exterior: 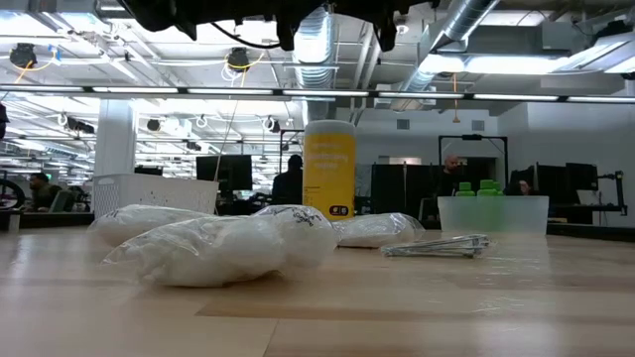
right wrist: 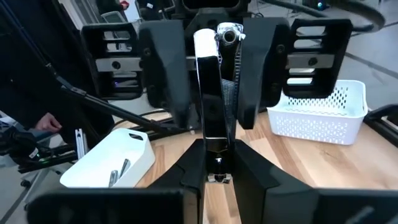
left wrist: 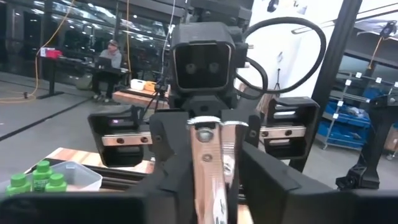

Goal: Pick & Place Travel size toiletries
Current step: Put the silver nail cutter into the white bin

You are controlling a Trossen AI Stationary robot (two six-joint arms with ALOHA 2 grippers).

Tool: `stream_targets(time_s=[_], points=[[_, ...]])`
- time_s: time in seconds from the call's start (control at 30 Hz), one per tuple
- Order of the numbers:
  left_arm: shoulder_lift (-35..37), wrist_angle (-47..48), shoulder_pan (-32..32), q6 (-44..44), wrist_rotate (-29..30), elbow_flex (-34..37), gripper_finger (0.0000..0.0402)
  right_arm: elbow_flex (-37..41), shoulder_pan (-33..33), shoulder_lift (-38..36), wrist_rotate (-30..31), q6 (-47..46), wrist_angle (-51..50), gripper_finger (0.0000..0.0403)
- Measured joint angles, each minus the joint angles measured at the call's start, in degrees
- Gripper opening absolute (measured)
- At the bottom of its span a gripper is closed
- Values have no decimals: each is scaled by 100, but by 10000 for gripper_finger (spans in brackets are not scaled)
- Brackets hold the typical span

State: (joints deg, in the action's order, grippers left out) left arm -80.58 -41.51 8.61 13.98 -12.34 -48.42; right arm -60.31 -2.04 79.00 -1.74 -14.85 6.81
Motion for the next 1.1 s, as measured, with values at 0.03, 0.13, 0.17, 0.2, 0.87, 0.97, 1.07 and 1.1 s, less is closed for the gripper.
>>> stream_targets(time_s=[0.03,0.13,0.17,0.2,0.87,0.97,1.07,1.1], points=[[0,2,16,0,-10,0,94,0,0,0,2,-2,-1,47],[-2,-5,54,-13,-180,0,65,0,4,2,-20,-20,1,47],[0,-1,56,-11,-241,0,65,0,7,2,-19,-20,1,47],[0,-1,56,-14,-274,0,65,0,7,2,-19,-20,-2,47],[1579,3158,-95,46,-323,2,64,-2,0,-172,-125,-124,-445,158],[2148,4501,-293,300,-315,2,64,9,-16,-280,-144,-125,-796,167],[2657,5823,-650,729,-321,4,64,5,-41,-330,-140,-124,-1087,168],[2813,6184,-818,891,-297,2,64,7,-54,-332,-140,-123,-1137,167]])
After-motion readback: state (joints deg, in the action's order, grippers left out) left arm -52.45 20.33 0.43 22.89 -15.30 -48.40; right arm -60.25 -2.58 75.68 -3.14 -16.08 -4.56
